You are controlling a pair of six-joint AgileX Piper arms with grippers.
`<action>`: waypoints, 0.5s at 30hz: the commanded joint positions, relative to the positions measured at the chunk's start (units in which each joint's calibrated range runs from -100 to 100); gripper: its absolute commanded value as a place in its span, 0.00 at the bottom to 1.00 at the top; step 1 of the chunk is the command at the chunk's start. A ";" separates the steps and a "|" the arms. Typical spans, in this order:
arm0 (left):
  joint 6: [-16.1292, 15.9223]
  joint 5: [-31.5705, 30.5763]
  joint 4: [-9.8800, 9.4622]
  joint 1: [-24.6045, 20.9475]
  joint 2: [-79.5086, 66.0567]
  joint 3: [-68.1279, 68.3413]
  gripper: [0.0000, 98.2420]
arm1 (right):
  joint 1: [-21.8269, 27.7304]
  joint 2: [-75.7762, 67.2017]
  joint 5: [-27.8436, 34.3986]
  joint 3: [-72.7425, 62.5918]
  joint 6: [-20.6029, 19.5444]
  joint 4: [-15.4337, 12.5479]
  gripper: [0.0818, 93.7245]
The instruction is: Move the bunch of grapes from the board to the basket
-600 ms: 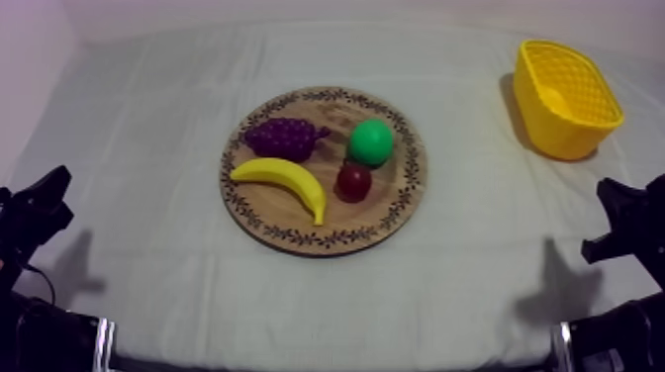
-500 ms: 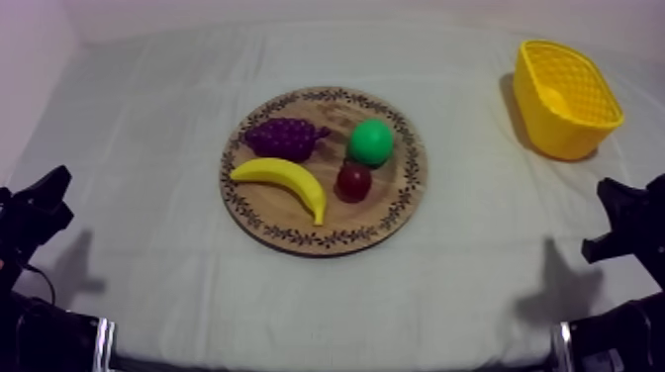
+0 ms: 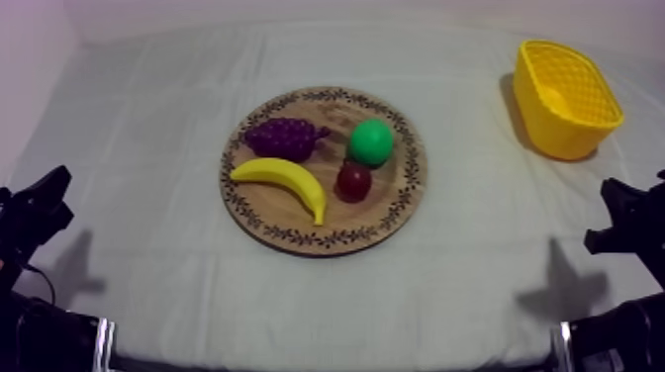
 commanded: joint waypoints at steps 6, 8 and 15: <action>-0.01 0.01 0.02 -0.03 0.00 -0.03 0.00 | -0.05 0.13 -0.37 0.00 0.67 0.12 0.00; -0.01 0.01 0.02 -0.03 0.00 -0.03 0.00 | -0.30 0.84 -1.10 0.00 0.42 0.91 0.00; -0.01 0.01 0.02 -0.03 0.00 -0.03 0.00 | -1.61 6.45 -3.42 -3.14 -1.21 4.50 0.00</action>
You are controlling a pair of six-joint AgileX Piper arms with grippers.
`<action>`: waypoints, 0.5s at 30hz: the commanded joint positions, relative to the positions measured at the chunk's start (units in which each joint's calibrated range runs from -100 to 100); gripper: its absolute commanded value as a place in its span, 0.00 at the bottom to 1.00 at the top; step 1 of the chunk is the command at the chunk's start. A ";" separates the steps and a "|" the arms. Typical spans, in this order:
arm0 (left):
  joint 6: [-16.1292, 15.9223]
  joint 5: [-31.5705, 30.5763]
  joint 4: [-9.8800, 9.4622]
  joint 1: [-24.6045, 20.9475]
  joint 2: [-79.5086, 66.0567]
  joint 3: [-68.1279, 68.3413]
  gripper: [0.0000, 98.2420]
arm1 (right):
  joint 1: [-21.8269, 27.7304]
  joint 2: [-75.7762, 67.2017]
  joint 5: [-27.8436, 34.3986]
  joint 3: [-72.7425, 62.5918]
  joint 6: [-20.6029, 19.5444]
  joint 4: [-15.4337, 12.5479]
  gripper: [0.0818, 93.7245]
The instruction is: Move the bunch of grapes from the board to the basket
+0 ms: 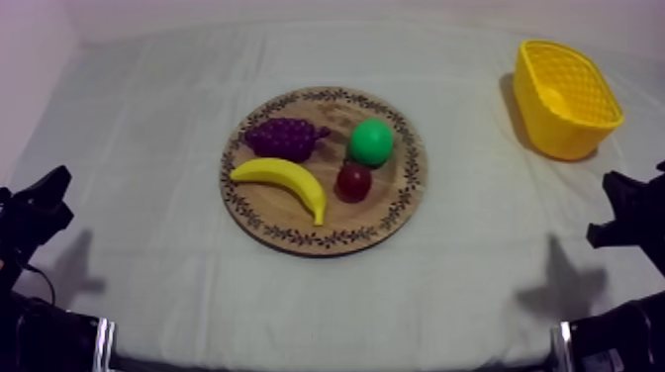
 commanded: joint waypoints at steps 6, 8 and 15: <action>-0.01 0.01 0.02 -0.03 0.00 -0.03 0.00 | -1.61 8.70 3.42 -10.34 1.10 0.70 0.00; -0.01 0.01 0.02 -0.03 0.00 -0.03 0.00 | -2.23 11.69 4.98 -14.48 2.00 0.35 0.00; -0.01 0.01 0.02 -0.03 0.00 -0.03 0.00 | -5.23 23.51 8.76 -28.25 4.34 0.62 0.00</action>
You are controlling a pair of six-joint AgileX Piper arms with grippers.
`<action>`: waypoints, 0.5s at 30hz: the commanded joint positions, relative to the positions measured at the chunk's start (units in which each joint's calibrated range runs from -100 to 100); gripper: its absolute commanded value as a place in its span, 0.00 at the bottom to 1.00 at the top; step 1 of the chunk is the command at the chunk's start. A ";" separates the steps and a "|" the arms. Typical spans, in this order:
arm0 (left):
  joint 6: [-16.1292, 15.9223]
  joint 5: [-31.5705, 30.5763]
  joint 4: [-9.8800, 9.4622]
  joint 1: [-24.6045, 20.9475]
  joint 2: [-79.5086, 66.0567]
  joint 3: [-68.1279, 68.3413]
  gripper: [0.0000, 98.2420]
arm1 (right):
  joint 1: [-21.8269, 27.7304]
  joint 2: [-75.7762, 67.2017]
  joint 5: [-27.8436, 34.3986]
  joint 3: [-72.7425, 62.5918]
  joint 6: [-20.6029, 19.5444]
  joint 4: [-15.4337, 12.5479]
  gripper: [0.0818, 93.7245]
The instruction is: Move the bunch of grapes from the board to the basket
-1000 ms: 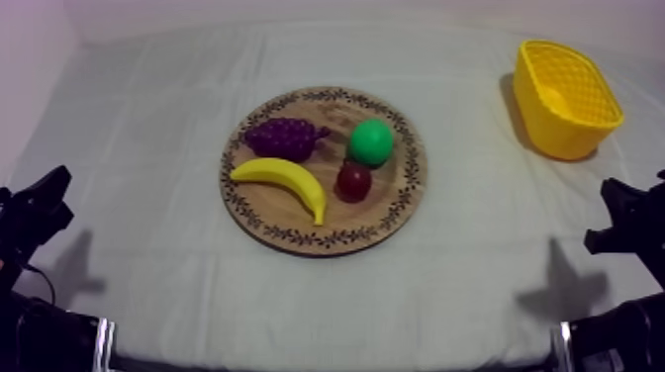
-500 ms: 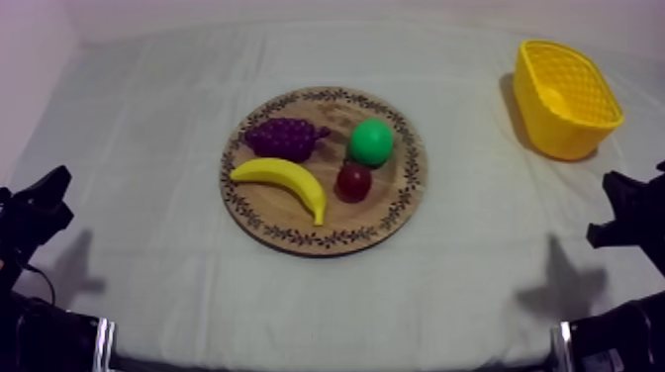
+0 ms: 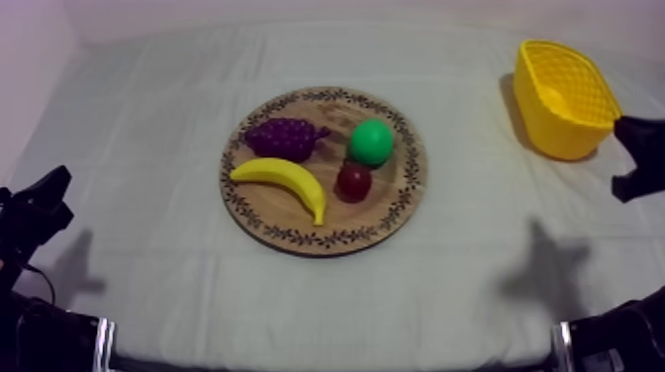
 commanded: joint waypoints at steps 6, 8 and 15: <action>-0.01 0.01 0.02 -0.03 0.00 -0.03 0.00 | -3.67 14.50 0.69 -14.12 1.27 2.35 0.00; -0.01 0.01 0.02 -0.03 0.00 -0.03 0.00 | -4.59 17.90 0.95 -17.02 1.57 2.95 0.00; -0.01 0.01 0.02 -0.03 0.00 -0.03 0.00 | -7.59 29.79 4.28 -29.00 3.36 3.73 0.00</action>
